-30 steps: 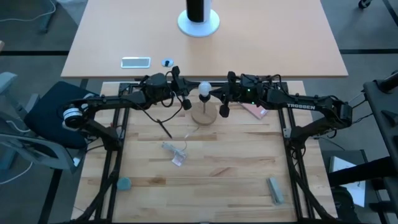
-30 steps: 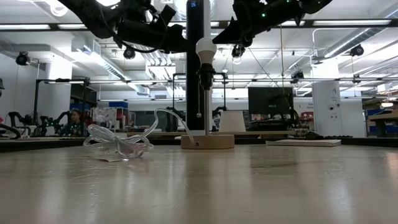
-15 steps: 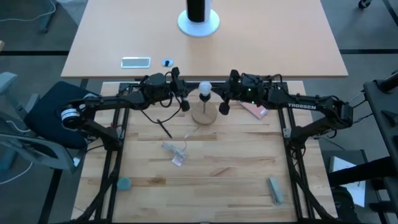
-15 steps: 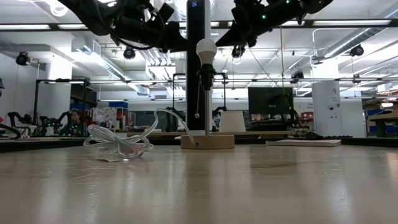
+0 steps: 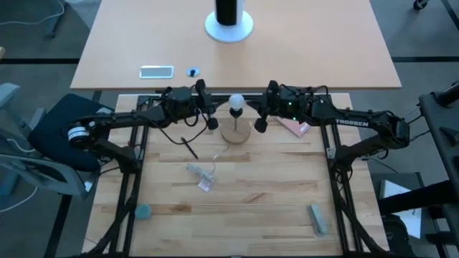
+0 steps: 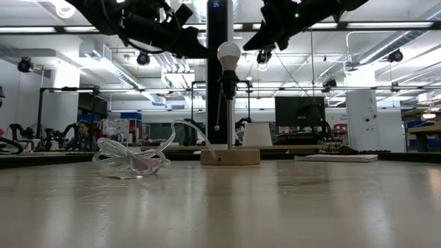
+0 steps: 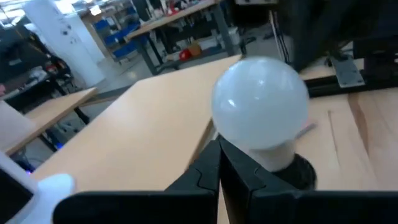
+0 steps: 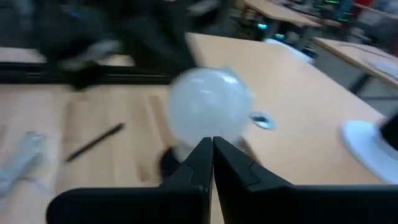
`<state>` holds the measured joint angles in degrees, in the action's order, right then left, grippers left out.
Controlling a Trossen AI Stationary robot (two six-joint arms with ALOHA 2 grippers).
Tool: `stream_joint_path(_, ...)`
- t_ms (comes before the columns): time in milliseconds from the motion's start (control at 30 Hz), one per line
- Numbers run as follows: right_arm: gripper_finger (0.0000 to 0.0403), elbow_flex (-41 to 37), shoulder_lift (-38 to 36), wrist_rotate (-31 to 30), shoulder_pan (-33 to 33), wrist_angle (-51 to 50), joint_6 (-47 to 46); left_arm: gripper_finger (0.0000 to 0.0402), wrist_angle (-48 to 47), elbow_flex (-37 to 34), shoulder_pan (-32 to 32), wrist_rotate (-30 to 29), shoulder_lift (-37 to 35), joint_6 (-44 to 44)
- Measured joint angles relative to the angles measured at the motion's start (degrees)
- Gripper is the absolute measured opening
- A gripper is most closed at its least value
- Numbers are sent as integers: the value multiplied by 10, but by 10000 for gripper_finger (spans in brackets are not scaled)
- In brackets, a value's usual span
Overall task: Screw lightbulb
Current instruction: Remove the lightbulb from the lamp
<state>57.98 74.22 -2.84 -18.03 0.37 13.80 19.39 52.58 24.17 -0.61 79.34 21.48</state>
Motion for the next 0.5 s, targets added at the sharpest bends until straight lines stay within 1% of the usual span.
stream_joint_path(67, 7, 0, 1, 22, 1, 7, 0, 0, 19, 0, 1, -2, 7, 5)
stream_joint_path(233, 7, 1, 28, 30, 0, 45, 1, 0, 61, 0, 2, -4, 32, 5)
stream_joint_path(367, 7, 1, 37, 29, -3, 46, 0, 0, 61, 0, 3, -6, 40, 4)
stream_joint_path(433, 7, 1, 37, 20, -3, 45, -2, 0, 60, 0, 3, -3, 40, 2)
stream_joint_path(500, 7, 1, 36, 17, -3, 44, -2, 0, 58, 0, 3, 9, 38, 1)
